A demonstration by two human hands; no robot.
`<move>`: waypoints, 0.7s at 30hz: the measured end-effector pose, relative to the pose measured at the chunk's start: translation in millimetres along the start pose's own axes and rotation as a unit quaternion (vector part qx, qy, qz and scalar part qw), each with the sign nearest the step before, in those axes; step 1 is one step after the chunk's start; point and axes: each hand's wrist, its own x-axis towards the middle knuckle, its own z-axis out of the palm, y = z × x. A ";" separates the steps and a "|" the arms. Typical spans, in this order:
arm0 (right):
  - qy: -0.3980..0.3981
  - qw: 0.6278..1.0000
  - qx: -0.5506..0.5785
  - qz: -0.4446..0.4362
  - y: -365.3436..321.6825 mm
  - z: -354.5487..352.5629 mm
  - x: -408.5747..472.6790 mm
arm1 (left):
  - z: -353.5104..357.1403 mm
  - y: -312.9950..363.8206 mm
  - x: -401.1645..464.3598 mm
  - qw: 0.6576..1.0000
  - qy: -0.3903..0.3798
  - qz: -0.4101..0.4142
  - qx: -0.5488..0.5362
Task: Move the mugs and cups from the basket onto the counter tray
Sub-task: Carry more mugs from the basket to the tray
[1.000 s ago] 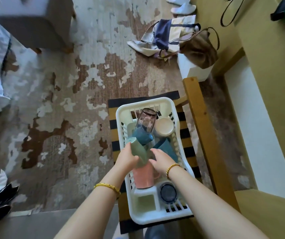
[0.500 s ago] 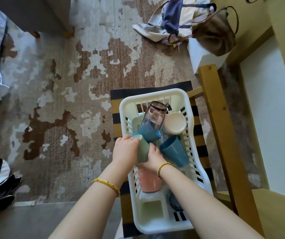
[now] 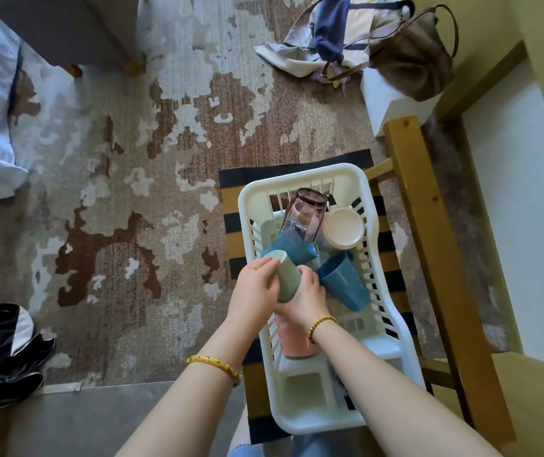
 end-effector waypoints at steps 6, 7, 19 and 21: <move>0.048 0.998 0.041 -0.021 -13.4 -21.3 -36.0 | -8.5 22.1 -24.8 0.972 0.005 -0.100 -0.213; 0.067 0.996 0.051 -0.025 -17.2 -26.8 -44.2 | -12.9 28.0 -29.6 0.966 -0.003 -0.105 -0.235; 0.302 0.945 0.001 -0.124 -52.9 -96.6 -172.8 | -74.9 129.4 -113.7 0.919 -0.041 -0.058 -0.388; 0.334 0.934 -0.005 -0.130 -52.2 -101.0 -191.6 | -78.6 140.5 -127.4 0.918 -0.033 -0.048 -0.392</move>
